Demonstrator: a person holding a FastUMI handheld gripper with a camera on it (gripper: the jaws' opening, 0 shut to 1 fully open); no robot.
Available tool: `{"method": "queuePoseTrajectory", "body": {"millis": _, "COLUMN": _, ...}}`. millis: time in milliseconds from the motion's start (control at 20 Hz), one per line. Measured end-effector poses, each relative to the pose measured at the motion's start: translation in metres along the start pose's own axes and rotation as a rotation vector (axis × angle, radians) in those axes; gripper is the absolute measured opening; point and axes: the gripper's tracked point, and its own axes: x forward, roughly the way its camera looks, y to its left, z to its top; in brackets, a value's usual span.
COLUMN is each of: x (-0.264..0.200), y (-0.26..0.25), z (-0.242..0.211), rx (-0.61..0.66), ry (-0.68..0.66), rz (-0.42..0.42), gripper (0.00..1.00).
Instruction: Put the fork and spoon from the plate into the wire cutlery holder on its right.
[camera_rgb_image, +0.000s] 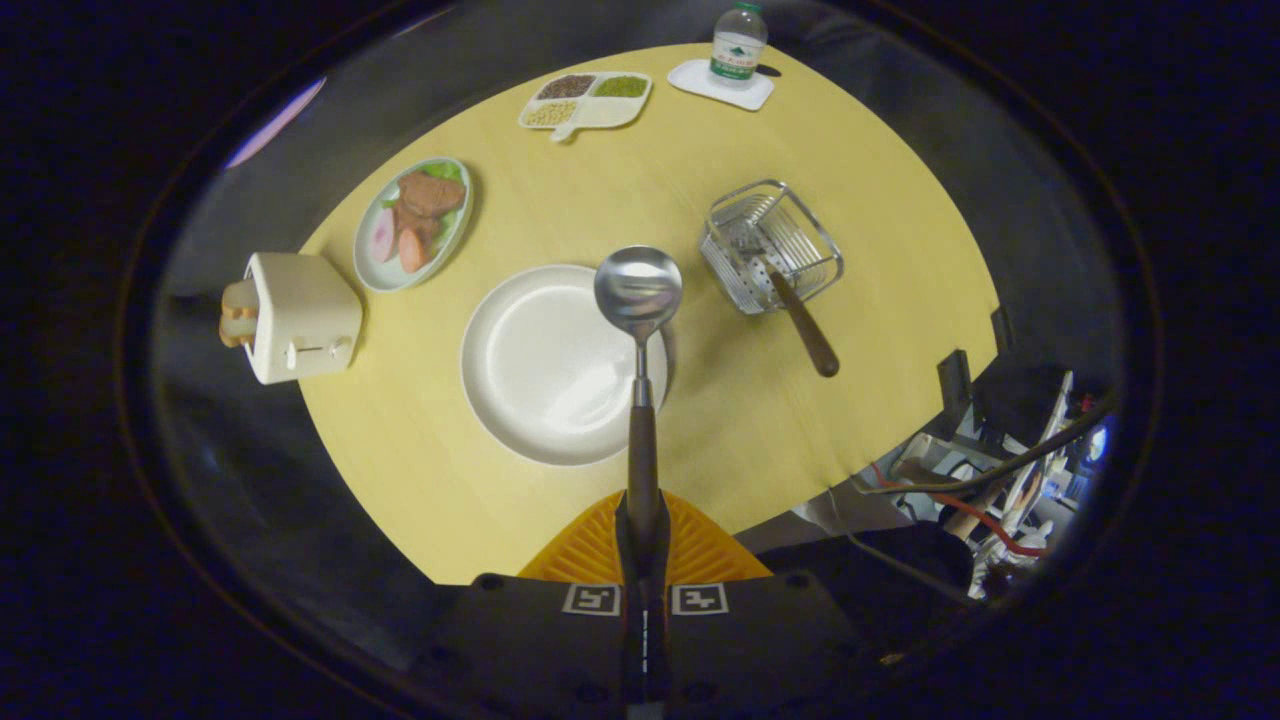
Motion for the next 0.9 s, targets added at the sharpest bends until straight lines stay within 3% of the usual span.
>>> {"method": "queuePoseTrajectory", "body": {"millis": 450, "x": 0.021, "y": -0.046, "z": 0.038, "rx": 0.181, "ry": 0.080, "rz": -0.022, "gripper": 0.05}}
{"method": "queuePoseTrajectory", "body": {"millis": 900, "x": 0.055, "y": -0.062, "z": 0.064, "rx": 0.203, "ry": 0.155, "rz": -0.023, "gripper": 0.06}}
